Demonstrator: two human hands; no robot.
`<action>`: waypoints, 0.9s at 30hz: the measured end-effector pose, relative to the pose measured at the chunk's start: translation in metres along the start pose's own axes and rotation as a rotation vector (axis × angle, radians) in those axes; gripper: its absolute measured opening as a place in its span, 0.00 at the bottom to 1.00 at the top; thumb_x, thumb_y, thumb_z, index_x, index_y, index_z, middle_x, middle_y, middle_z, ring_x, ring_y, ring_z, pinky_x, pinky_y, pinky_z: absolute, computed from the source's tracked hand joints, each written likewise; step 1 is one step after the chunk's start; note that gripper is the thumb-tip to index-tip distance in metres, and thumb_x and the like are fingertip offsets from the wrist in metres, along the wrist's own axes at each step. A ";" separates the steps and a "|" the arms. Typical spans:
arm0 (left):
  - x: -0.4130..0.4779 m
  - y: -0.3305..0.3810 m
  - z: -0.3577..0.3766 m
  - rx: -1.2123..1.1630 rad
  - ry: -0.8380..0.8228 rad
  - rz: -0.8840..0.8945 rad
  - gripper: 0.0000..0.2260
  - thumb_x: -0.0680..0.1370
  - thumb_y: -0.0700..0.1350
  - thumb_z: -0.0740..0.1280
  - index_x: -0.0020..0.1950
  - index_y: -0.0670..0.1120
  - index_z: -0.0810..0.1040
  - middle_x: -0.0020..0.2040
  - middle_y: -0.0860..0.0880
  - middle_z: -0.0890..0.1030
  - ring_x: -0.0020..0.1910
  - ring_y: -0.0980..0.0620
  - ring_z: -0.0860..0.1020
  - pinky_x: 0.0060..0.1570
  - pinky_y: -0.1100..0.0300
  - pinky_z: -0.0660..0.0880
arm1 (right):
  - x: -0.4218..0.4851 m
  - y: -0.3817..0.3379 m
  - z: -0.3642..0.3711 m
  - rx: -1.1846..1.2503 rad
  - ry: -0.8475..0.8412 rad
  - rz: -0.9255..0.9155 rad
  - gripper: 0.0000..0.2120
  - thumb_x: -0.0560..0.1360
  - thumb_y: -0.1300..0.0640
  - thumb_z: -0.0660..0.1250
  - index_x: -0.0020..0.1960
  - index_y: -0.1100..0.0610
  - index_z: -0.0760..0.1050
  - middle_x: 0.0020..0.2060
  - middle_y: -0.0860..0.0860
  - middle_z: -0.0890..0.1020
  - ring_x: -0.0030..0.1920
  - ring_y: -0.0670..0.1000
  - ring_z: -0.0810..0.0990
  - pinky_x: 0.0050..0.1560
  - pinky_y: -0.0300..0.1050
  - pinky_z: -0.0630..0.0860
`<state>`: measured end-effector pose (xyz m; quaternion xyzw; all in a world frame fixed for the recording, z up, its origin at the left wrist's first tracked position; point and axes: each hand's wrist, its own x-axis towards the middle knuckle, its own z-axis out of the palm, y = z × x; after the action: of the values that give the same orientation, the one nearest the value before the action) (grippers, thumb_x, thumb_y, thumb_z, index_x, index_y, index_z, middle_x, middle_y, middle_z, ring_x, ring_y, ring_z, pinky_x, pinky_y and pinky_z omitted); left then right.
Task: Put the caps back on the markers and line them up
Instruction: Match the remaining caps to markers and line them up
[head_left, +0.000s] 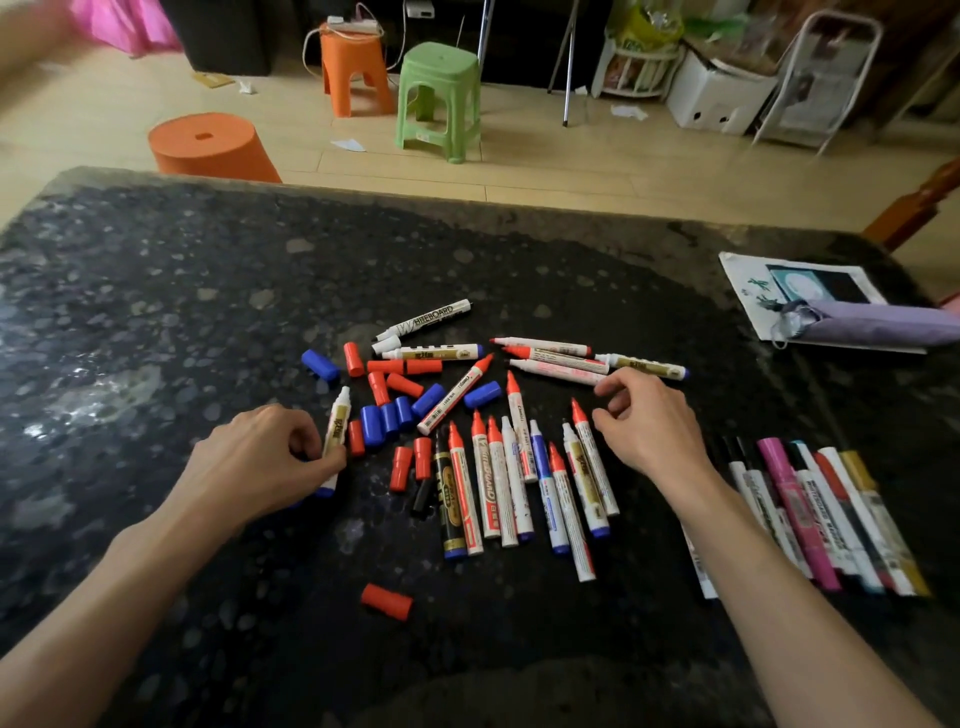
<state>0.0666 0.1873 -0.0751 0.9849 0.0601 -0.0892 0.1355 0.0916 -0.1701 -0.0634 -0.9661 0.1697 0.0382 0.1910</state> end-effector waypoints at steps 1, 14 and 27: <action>0.000 0.001 -0.001 0.004 0.000 0.003 0.16 0.72 0.65 0.70 0.35 0.54 0.78 0.37 0.57 0.78 0.36 0.58 0.75 0.33 0.59 0.68 | 0.001 0.000 0.001 0.004 0.003 -0.007 0.15 0.78 0.55 0.74 0.63 0.46 0.76 0.53 0.46 0.80 0.53 0.47 0.81 0.51 0.46 0.79; 0.000 0.019 -0.006 -0.047 0.142 0.047 0.16 0.74 0.67 0.68 0.43 0.55 0.76 0.42 0.56 0.72 0.41 0.53 0.73 0.40 0.55 0.69 | 0.013 -0.081 0.028 0.283 -0.051 -0.576 0.14 0.81 0.54 0.70 0.66 0.49 0.79 0.58 0.46 0.80 0.62 0.45 0.76 0.64 0.44 0.73; -0.005 0.022 -0.006 -0.094 0.071 0.299 0.04 0.75 0.54 0.72 0.47 0.58 0.82 0.47 0.57 0.74 0.53 0.53 0.75 0.46 0.55 0.74 | 0.074 -0.175 0.073 -0.173 0.020 -0.681 0.12 0.81 0.57 0.70 0.61 0.44 0.83 0.58 0.48 0.84 0.63 0.52 0.78 0.63 0.52 0.66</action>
<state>0.0654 0.1676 -0.0624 0.9780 -0.0781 -0.0304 0.1909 0.2205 -0.0130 -0.0788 -0.9802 -0.1642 -0.0230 0.1087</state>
